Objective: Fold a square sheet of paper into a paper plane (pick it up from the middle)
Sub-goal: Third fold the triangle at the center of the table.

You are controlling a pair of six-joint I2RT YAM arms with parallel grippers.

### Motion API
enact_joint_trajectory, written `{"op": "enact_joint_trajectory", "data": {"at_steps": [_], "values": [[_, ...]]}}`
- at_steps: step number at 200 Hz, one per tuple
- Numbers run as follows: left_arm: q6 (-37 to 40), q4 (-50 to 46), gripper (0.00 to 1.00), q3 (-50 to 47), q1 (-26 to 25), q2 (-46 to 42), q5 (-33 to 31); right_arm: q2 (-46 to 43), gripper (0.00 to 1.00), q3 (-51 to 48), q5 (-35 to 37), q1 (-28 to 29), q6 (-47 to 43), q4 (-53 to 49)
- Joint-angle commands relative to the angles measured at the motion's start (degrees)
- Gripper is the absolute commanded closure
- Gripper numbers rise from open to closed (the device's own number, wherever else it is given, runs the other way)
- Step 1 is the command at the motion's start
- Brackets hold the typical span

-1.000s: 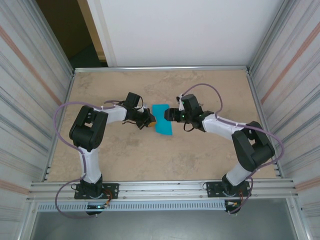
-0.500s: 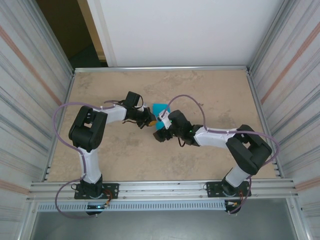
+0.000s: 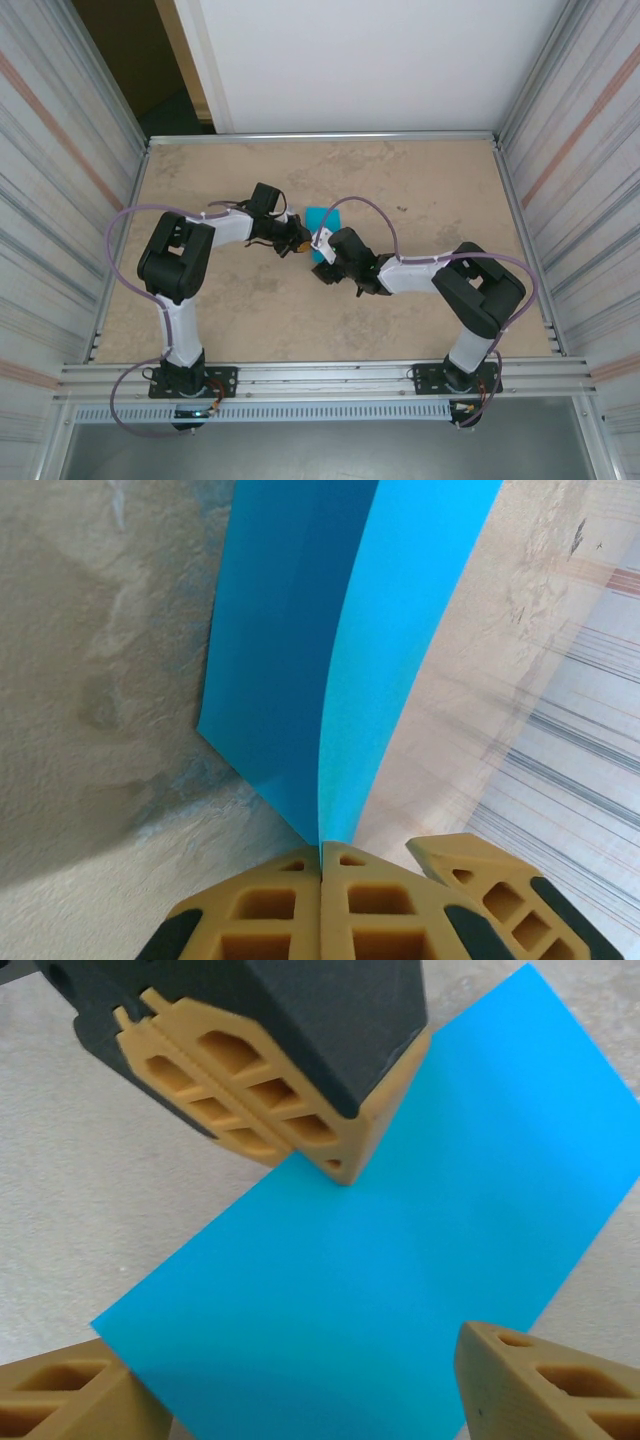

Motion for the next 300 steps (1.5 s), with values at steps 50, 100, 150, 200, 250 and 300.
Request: {"op": "enact_joint_trajectory", "data": {"at_steps": [50, 100, 150, 200, 250, 300], "values": [[-0.53, -0.53, 0.96, 1.17, 0.44, -1.26, 1.65, -2.36, 0.48, -0.89, -1.5, 0.01, -0.56, 2.01], [-0.44, -0.43, 0.96, 0.91, 0.42, -1.26, 1.75, -3.12, 0.63, -1.11, -3.51, -0.08, 0.5, 1.46], [-0.5, -0.53, 0.95, 0.55, 0.41, -1.76, 1.67, -3.23, 0.76, -1.07, -5.19, -0.35, 0.58, 1.22], [-0.33, -1.46, 0.86, 0.43, 0.63, -3.08, 1.21, -3.49, 0.93, -0.76, -8.29, -1.07, 0.96, 0.12], [3.07, -5.76, 0.7, -0.9, 5.21, -7.64, -2.24, -4.59, 1.0, 0.22, -15.7, -3.36, 3.75, -3.8], [6.59, -5.71, 0.65, 1.59, 4.85, -8.94, -3.05, -5.94, 1.0, 0.0, -25.43, -5.62, 9.49, -5.81]]}}
